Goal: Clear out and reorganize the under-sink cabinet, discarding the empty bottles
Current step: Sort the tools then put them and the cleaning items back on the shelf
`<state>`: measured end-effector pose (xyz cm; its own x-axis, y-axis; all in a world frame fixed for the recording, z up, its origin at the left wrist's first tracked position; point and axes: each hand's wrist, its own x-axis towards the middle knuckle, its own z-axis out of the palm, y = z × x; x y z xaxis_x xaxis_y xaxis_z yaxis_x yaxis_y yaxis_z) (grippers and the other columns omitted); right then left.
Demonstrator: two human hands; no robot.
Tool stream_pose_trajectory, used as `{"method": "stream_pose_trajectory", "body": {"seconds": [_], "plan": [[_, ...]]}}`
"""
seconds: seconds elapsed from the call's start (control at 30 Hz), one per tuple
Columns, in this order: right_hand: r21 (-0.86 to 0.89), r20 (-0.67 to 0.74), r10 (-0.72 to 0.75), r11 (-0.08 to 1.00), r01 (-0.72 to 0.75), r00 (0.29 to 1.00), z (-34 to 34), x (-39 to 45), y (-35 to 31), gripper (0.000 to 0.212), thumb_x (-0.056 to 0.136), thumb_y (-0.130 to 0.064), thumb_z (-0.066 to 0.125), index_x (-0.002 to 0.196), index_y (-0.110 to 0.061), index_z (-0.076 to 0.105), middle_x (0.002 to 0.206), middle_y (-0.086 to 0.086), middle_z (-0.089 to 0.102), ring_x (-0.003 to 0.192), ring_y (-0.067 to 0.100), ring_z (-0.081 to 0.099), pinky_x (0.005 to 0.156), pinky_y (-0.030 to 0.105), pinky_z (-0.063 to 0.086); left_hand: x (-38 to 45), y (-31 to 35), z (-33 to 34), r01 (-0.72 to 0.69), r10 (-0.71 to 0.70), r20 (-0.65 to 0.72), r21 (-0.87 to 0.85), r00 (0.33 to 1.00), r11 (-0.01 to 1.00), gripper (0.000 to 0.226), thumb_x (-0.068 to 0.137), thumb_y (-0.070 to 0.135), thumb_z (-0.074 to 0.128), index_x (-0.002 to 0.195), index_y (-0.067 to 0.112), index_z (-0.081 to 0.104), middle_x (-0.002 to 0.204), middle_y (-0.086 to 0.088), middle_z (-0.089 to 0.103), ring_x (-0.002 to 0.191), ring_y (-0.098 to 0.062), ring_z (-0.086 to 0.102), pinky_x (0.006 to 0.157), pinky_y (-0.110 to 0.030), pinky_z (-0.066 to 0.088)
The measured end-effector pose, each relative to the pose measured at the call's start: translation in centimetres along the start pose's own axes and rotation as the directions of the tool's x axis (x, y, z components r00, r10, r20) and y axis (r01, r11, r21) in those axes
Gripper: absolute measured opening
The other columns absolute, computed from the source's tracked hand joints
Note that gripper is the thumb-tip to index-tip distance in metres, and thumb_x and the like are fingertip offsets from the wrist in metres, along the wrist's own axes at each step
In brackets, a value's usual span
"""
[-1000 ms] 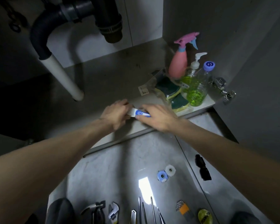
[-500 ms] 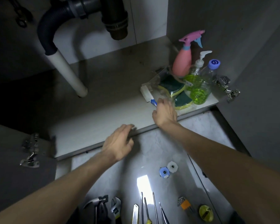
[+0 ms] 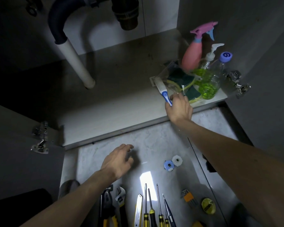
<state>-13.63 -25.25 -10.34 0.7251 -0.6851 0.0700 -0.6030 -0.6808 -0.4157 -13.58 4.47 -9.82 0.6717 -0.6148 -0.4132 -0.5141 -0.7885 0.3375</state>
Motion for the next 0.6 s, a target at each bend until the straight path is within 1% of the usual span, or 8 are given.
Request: {"method": "stream_pose_trajectory", "body": {"seconds": [0.03, 0.1, 0.2, 0.4, 0.47, 0.53, 0.57, 0.6], "plan": [[-0.034, -0.003, -0.032, 0.999, 0.032, 0.999, 0.1, -0.2, 0.2, 0.029, 0.095, -0.032, 0.061, 0.117, -0.013, 0.062, 0.118, 0.010, 0.057, 0.110, 0.030, 0.054, 0.078, 0.043, 0.050, 0.0, 0.2, 0.0, -0.001, 0.001, 0.003, 0.000, 1.000, 1.000, 0.049, 0.093, 0.032, 0.049, 0.142, 0.031, 0.042, 0.135, 0.011, 0.051, 0.121, -0.010, 0.051, 0.097, -0.029, 0.046], [-0.052, 0.019, -0.053, 0.997, 0.054, 0.998, 0.2, -0.4, 0.4, 0.029, 0.094, -0.027, 0.064, 0.119, -0.013, 0.061, 0.118, 0.010, 0.056, 0.108, 0.030, 0.056, 0.079, 0.043, 0.051, 0.1, 0.5, 0.1, -0.005, 0.005, 0.011, 0.001, 1.000, 1.000, 0.048, 0.093, 0.032, 0.049, 0.141, 0.030, 0.043, 0.135, 0.010, 0.051, 0.121, -0.011, 0.051, 0.097, -0.030, 0.046], [0.004, 0.046, -0.016, 1.000, 0.016, 0.999, 0.3, -0.1, 0.5, 0.027, 0.093, -0.022, 0.066, 0.118, -0.012, 0.062, 0.116, 0.011, 0.057, 0.101, 0.033, 0.061, 0.080, 0.043, 0.052, -0.1, 0.9, 0.4, 0.014, -0.014, 0.023, -0.018, 1.000, 1.000, 0.046, 0.094, 0.032, 0.051, 0.140, 0.030, 0.045, 0.134, 0.009, 0.053, 0.118, -0.013, 0.054, 0.096, -0.029, 0.047], [0.038, 0.077, 0.016, 0.999, -0.019, 0.997, -0.1, 0.2, 0.3, 0.028, 0.093, -0.028, 0.066, 0.117, -0.014, 0.063, 0.122, 0.011, 0.056, 0.102, 0.035, 0.062, 0.081, 0.043, 0.051, -0.9, 1.4, 1.7, 0.063, -0.060, 0.100, -0.021, 0.993, 0.998, 0.035, 0.094, 0.032, 0.052, 0.129, 0.028, 0.054, 0.128, 0.006, 0.057, 0.111, -0.018, 0.057, 0.093, -0.036, 0.050], [0.084, 0.045, -0.037, 0.996, 0.033, 0.998, -0.5, -0.7, 1.0, 0.021, 0.094, -0.028, 0.063, 0.111, -0.016, 0.064, 0.118, 0.009, 0.056, 0.097, 0.032, 0.061, 0.077, 0.041, 0.050, -1.1, 1.7, 2.3, 0.060, -0.058, 0.124, -0.013, 0.991, 0.998, 0.030, 0.093, 0.032, 0.052, 0.123, 0.028, 0.057, 0.123, 0.005, 0.059, 0.106, -0.018, 0.058, 0.090, -0.037, 0.051], [0.149, -0.015, -0.149, 0.978, 0.149, 0.989, -1.0, -2.4, 2.3, 0.012, 0.096, -0.026, 0.058, 0.104, -0.018, 0.062, 0.109, 0.005, 0.059, 0.089, 0.028, 0.060, 0.069, 0.036, 0.045, -1.0, 2.2, 3.0, 0.061, -0.058, 0.141, -0.017, 0.988, 0.998, 0.027, 0.092, 0.033, 0.053, 0.118, 0.029, 0.058, 0.119, 0.005, 0.060, 0.102, -0.019, 0.059, 0.087, -0.036, 0.051], [0.168, -0.018, -0.212, 0.963, 0.212, 0.977, -1.3, -3.6, 3.3, 0.010, 0.096, -0.025, 0.055, 0.102, -0.020, 0.061, 0.104, 0.002, 0.060, 0.085, 0.025, 0.060, 0.067, 0.034, 0.043, -0.8, 2.5, 3.5, 0.060, -0.057, 0.144, -0.020, 0.988, 0.998, 0.026, 0.092, 0.034, 0.054, 0.117, 0.029, 0.058, 0.118, 0.005, 0.061, 0.101, -0.019, 0.059, 0.085, -0.034, 0.051], [0.170, 0.014, -0.274, 0.948, 0.267, 0.962, -1.5, -4.9, 4.3, 0.010, 0.097, -0.025, 0.053, 0.102, -0.022, 0.061, 0.101, 0.000, 0.062, 0.082, 0.024, 0.061, 0.067, 0.034, 0.043, -0.6, 2.9, 4.1, 0.060, -0.055, 0.145, -0.027, 0.988, 0.998, 0.027, 0.091, 0.035, 0.054, 0.117, 0.030, 0.058, 0.118, 0.005, 0.061, 0.101, -0.018, 0.059, 0.083, -0.031, 0.049]]}}
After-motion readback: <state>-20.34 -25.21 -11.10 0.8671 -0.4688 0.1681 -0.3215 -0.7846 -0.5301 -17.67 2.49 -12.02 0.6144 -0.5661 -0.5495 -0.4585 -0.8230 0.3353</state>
